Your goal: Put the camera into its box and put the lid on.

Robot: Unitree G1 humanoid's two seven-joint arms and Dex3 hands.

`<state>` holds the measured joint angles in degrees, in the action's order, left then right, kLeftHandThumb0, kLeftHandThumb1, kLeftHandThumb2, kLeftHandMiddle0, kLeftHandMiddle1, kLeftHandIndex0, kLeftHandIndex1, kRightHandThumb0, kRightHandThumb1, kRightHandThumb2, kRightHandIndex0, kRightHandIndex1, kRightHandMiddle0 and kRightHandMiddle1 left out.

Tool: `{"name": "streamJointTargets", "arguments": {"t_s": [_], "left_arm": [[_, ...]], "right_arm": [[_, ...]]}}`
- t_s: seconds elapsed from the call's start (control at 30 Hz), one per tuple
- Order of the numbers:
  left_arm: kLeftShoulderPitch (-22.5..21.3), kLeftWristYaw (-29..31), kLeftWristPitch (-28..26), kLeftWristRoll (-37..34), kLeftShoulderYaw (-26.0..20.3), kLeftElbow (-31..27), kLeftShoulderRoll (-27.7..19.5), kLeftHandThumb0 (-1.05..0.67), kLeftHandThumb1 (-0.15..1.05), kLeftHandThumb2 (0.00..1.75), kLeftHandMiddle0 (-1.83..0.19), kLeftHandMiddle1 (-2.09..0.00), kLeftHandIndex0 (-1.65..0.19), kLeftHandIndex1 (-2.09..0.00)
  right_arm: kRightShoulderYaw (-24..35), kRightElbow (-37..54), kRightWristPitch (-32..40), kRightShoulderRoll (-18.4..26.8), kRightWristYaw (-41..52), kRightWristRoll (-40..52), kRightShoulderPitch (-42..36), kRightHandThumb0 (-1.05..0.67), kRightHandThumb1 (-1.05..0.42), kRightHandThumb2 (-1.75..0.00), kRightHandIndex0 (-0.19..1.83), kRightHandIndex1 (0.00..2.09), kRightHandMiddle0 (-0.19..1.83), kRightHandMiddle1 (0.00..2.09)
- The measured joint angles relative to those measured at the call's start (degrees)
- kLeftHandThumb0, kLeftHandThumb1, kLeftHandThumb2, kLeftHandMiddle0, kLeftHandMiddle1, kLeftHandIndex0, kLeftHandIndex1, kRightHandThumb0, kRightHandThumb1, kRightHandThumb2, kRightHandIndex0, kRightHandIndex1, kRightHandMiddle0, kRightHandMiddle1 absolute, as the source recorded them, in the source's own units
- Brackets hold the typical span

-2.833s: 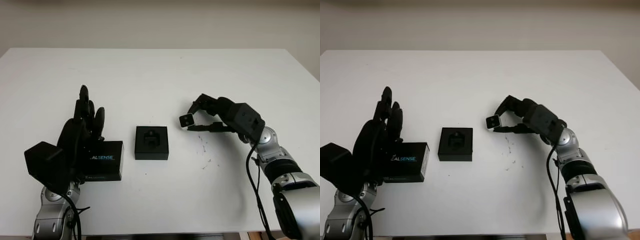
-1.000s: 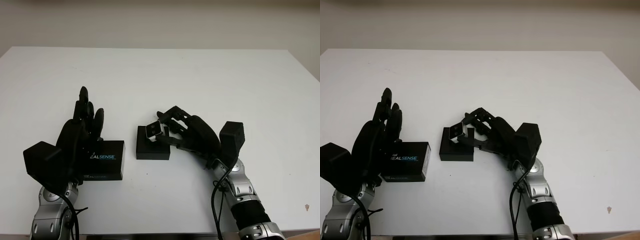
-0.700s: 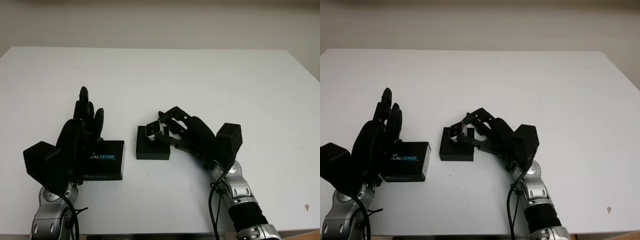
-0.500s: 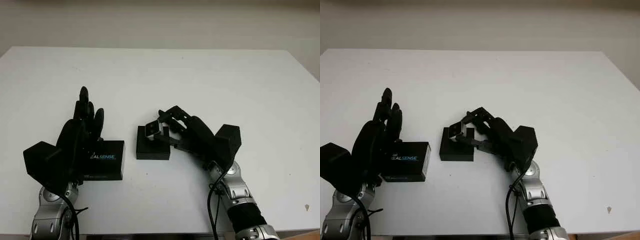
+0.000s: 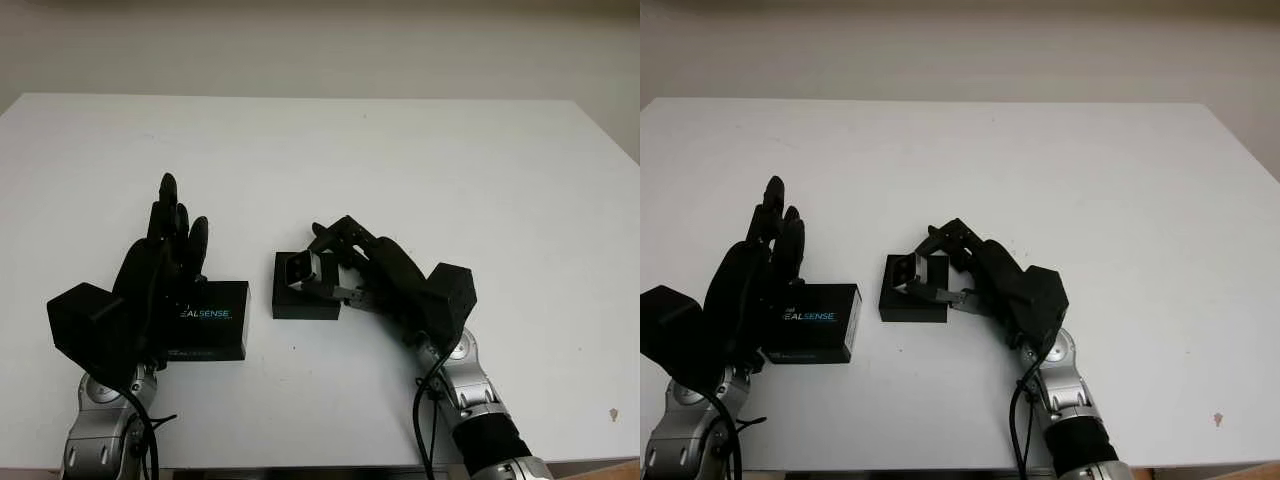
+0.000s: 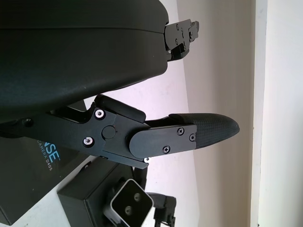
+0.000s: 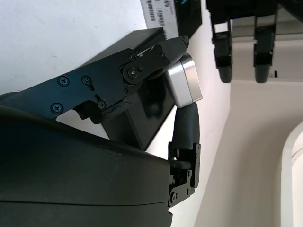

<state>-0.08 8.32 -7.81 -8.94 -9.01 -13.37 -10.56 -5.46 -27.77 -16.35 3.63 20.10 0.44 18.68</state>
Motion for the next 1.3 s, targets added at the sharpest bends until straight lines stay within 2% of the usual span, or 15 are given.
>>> {"name": "streamJointTargets", "arguments": {"t_s": [0.6,1.0,1.23,1.3], "left_arm": [[0.8,0.7,0.2,-0.1,-0.1,0.0,0.0,-0.76,1.05,0.5,0.19,0.0,0.19,0.0],[0.9,1.0,0.1,-0.3,-0.1,0.0,-0.1,-0.76,1.05,0.51,0.19,0.0,0.19,0.0],[0.9,1.0,0.1,-0.1,-0.1,0.0,-0.1,-0.76,1.05,0.51,0.19,0.0,0.19,0.0],[0.9,1.0,0.1,-0.1,-0.1,0.0,-0.1,-0.76,1.05,0.5,0.19,0.0,0.19,0.0]], "right_arm": [[-0.1,-2.6,-2.8,-1.8,-6.3,-2.4,0.2,-0.43,-1.0,-0.06,0.2,0.07,0.22,1.84],[0.0,-2.9,-3.5,-1.6,-5.9,-2.3,0.2,-0.44,-0.99,-0.05,0.22,0.08,0.25,1.85],[-1.5,-2.5,-2.6,1.2,-2.9,-4.9,1.1,-0.47,-1.0,-0.06,0.19,0.06,0.17,1.75],[-2.5,-1.0,-1.1,2.8,-1.6,-6.5,1.3,-0.5,-0.99,-0.05,0.1,0.03,-0.01,1.46]]}}
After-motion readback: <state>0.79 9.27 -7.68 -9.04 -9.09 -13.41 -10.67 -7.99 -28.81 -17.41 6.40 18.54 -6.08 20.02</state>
